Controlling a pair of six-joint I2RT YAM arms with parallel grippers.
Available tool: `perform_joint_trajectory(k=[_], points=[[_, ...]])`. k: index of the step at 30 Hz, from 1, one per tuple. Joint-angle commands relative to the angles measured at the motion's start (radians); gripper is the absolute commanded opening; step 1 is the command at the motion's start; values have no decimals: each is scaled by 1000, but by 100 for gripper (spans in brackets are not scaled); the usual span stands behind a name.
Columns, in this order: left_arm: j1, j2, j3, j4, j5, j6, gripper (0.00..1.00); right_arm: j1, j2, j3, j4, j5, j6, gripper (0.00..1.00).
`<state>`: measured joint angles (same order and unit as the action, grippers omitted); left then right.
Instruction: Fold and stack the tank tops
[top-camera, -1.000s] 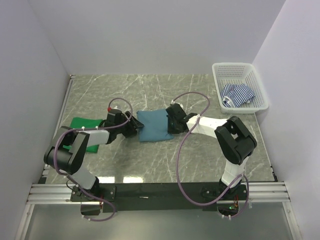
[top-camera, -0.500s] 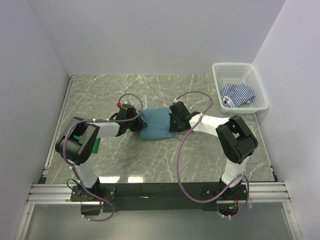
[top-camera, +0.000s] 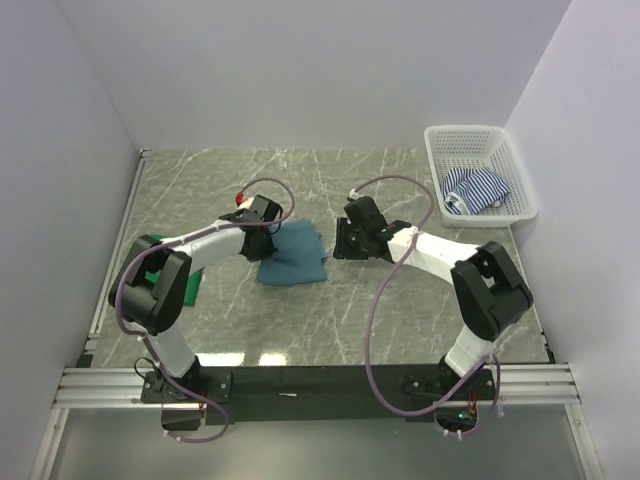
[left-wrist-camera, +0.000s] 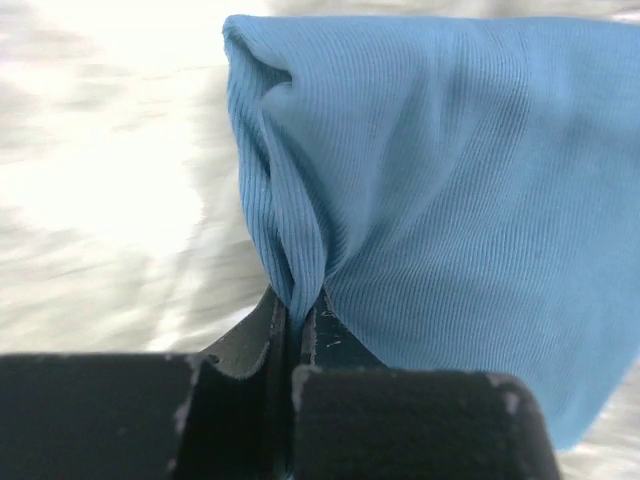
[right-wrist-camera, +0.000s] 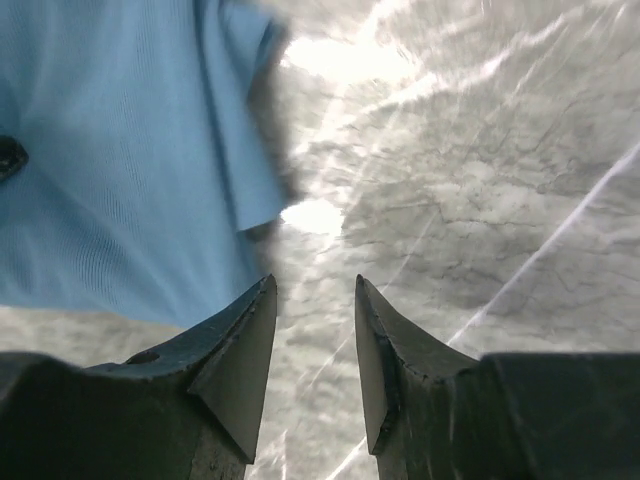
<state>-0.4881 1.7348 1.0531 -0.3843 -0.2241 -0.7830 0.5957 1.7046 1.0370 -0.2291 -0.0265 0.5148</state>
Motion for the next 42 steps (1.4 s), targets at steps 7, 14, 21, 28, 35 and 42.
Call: perform_joint_trajectory(k=[7, 14, 21, 28, 35, 42], points=[[35, -130, 119, -416, -402, 162, 0, -8, -135, -29, 0, -15, -38, 45], [106, -227, 101, -435, -497, 299, 0, -22, -157, -60, 24, -49, -38, 45], [180, -346, 30, -341, -564, 459, 0, -28, -158, -68, 43, -75, -38, 44], [264, -400, 54, -298, -547, 560, 0, -45, -169, -80, 51, -87, -41, 43], [329, -434, 58, -271, -511, 614, 0, -51, -169, -88, 54, -93, -39, 43], [405, -459, 38, -235, -478, 648, 1, -51, -163, -84, 57, -96, -39, 42]])
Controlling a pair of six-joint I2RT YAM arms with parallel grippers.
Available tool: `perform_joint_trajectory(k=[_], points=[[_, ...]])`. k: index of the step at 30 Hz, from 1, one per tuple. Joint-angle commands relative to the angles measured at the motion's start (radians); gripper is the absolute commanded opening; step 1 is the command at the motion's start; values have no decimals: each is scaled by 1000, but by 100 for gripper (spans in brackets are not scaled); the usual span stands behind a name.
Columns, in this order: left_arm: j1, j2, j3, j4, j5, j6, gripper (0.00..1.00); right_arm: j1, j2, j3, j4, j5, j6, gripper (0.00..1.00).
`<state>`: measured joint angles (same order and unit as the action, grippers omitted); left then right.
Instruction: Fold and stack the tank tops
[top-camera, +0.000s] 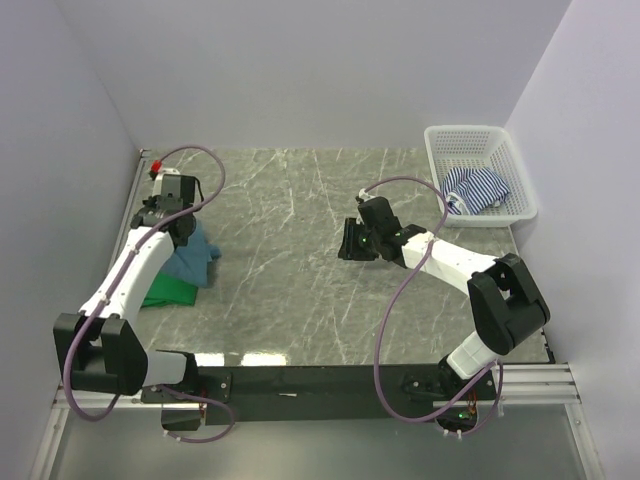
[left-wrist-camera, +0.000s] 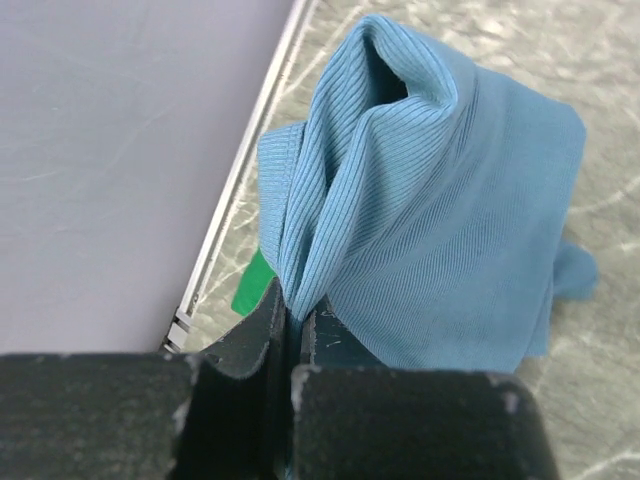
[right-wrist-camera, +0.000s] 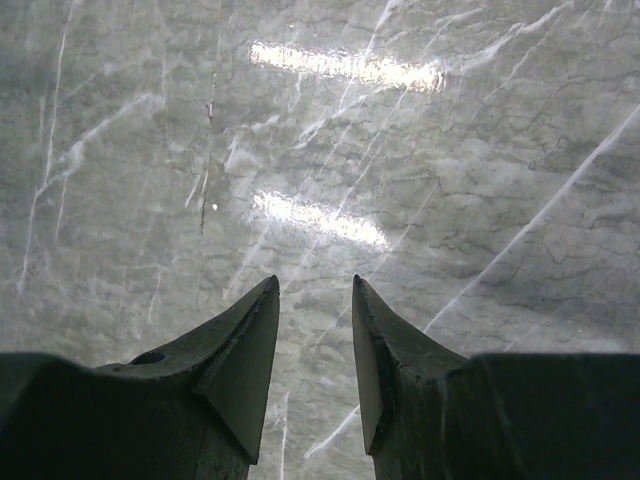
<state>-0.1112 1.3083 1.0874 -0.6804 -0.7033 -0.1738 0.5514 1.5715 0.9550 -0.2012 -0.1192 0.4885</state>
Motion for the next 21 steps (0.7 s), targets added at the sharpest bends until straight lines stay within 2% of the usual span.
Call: perform_joint_trajectory(k=[1, 8, 10, 11, 13, 19, 20, 21], points=[[36, -29, -10, 67, -5, 39, 0, -7, -28, -2, 29, -4, -13, 42], [105, 17, -70, 122, 33, 22, 1, -7, -19, -9, 34, -14, -14, 42], [110, 35, -81, 127, 13, 4, 12, -5, -18, -9, 34, -16, -14, 42], [110, 43, -86, 133, -10, -19, 28, -5, -16, -9, 36, -17, -14, 42], [145, 54, -72, 118, -19, -73, 52, -7, -18, -10, 39, -19, -18, 42], [208, 94, 95, -33, -64, -254, 61, -7, -19, -13, 37, -7, -16, 43], [211, 91, 112, -45, -73, -309, 68, -7, -21, -13, 37, -4, -14, 43], [214, 83, 144, -56, -71, -334, 70, -7, -21, -15, 39, 0, -13, 43]])
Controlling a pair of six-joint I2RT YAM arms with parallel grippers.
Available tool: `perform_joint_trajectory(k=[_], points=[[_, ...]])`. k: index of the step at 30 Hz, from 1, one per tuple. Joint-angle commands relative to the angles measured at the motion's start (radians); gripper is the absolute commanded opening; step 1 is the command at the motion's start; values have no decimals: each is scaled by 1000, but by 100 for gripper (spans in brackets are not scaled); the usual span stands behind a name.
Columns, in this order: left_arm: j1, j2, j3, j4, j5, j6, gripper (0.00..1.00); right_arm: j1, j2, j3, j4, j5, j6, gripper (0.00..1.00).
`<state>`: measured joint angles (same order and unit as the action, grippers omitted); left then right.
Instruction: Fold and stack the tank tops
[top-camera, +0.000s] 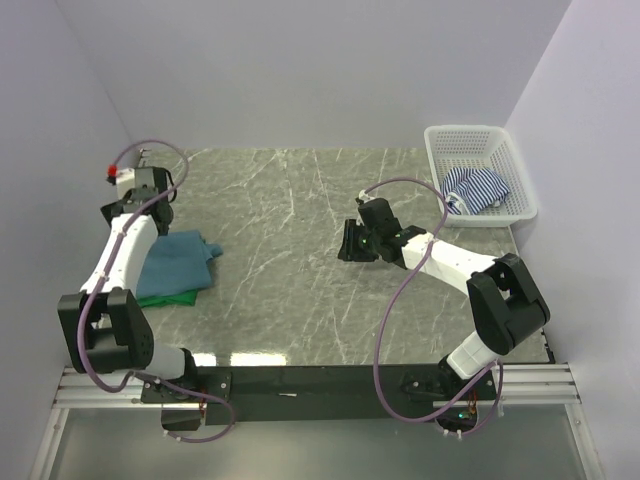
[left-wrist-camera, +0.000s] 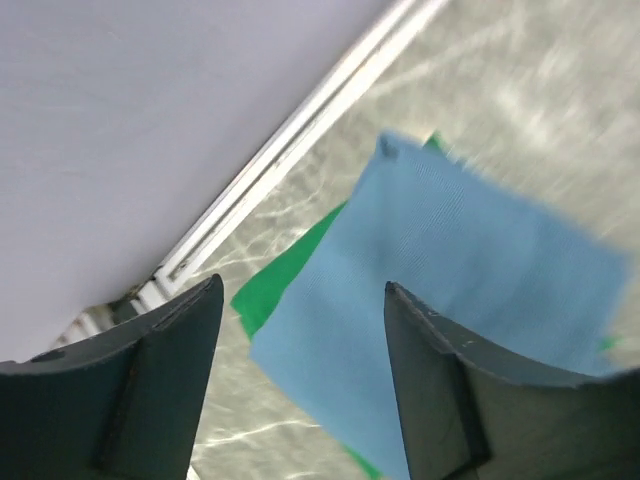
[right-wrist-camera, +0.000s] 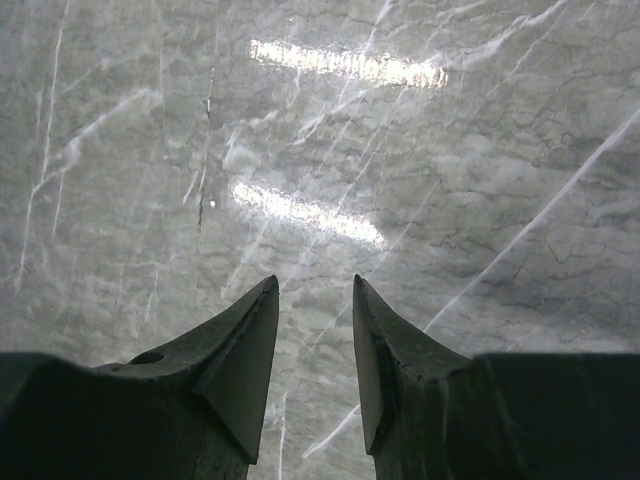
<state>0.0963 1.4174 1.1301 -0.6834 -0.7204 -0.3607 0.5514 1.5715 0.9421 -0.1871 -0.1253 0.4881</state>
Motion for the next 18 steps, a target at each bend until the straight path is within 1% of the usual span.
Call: perform_joint_trajectory(k=[1, 3, 4, 5, 7, 8, 11, 14, 16, 17, 18], points=[[5, -31, 115, -67, -19, -173, 71, -7, -22, -2, 23, 10, -14, 43], [6, -44, 141, -71, 44, -193, 72, -7, -28, -3, 25, 18, -11, 43], [5, -52, 140, -68, 118, -201, 72, -7, -31, -6, 25, 27, -10, 43], [3, -61, 135, -47, 165, -207, 73, -7, -34, -8, 28, 33, -9, 43], [-3, -107, 90, -10, 246, -221, 76, -7, -44, -12, 28, 48, -9, 43], [-7, -124, 71, 26, 312, -228, 77, -7, -47, -15, 26, 56, -8, 43], [-58, -225, -15, 91, 389, -233, 81, -10, -74, -23, 25, 96, -8, 43], [-185, -290, -82, 137, 430, -238, 82, -27, -134, -34, 15, 122, -2, 43], [-239, -319, -133, 166, 449, -254, 82, -41, -157, -29, 6, 153, 4, 43], [-294, -349, -150, 183, 463, -257, 82, -56, -168, -22, -3, 188, 7, 44], [-322, -363, -180, 206, 490, -261, 83, -67, -192, -2, -23, 203, 18, 44]])
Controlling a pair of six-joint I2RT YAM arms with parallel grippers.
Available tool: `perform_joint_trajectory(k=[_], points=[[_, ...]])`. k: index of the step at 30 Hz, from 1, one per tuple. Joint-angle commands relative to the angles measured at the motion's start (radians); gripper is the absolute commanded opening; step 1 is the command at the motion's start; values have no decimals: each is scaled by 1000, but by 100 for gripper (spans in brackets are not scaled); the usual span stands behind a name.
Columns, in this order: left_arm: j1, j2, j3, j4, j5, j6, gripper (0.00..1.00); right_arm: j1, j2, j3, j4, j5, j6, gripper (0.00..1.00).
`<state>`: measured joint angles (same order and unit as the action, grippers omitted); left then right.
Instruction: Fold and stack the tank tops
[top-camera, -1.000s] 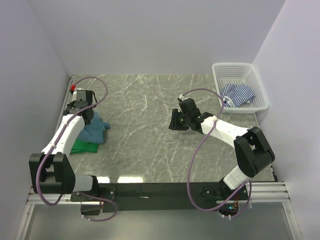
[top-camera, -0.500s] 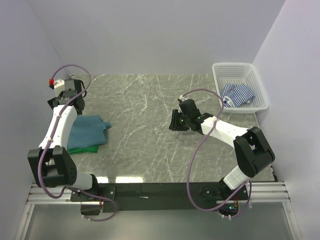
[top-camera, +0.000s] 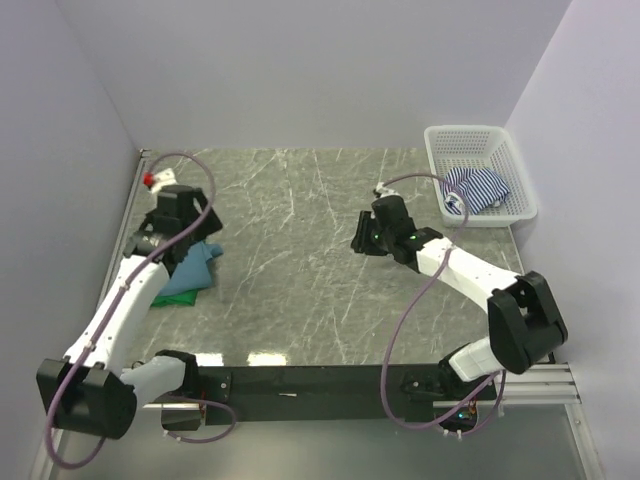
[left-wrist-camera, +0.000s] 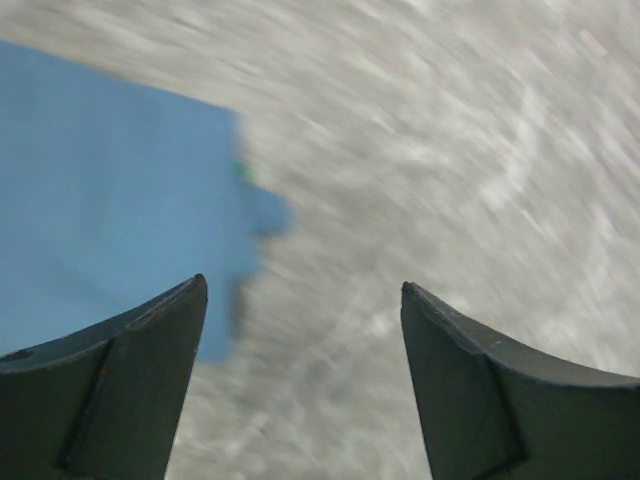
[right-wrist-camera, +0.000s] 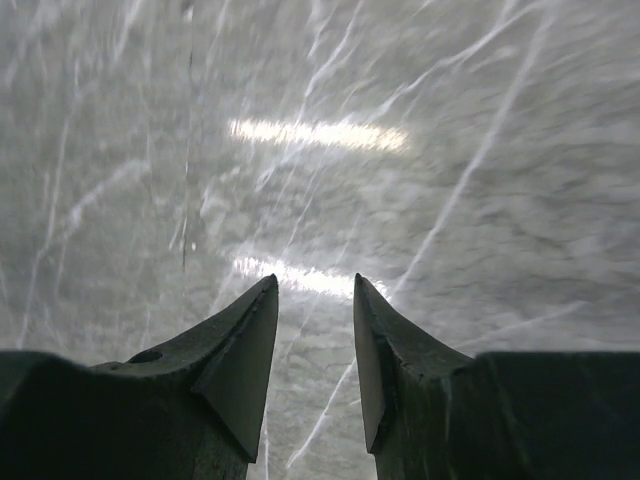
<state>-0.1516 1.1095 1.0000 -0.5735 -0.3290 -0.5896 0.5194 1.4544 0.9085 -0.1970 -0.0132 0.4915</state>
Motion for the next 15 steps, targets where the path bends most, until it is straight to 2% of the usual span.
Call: perform_joint_trajectory(k=[1, 3, 4, 5, 7, 8, 9, 11, 15], points=[[-100, -65, -61, 106, 107, -39, 85, -42, -87, 44, -21, 108, 18, 44], [-176, -99, -95, 150, 143, -49, 86, -79, -111, 102, -45, 172, 28, 45], [-198, -105, -103, 165, 168, -47, 98, -97, -115, 130, -61, 197, 32, 47], [-245, -102, -109, 176, 185, -47, 99, -116, -112, 159, -85, 222, 36, 47], [-305, -83, -103, 204, 214, -52, 99, -192, -101, 254, -104, 311, 50, 50], [-381, -61, -92, 213, 206, -49, 99, -221, -77, 291, -129, 337, 70, 52], [-420, -48, -86, 216, 174, -49, 99, -293, -62, 364, -142, 373, 84, 53], [-495, -8, -71, 233, 174, -42, 99, -360, 2, 430, -157, 413, 120, 58], [-559, 16, -54, 262, 212, -18, 100, -485, 159, 588, -157, 472, 166, 63]])
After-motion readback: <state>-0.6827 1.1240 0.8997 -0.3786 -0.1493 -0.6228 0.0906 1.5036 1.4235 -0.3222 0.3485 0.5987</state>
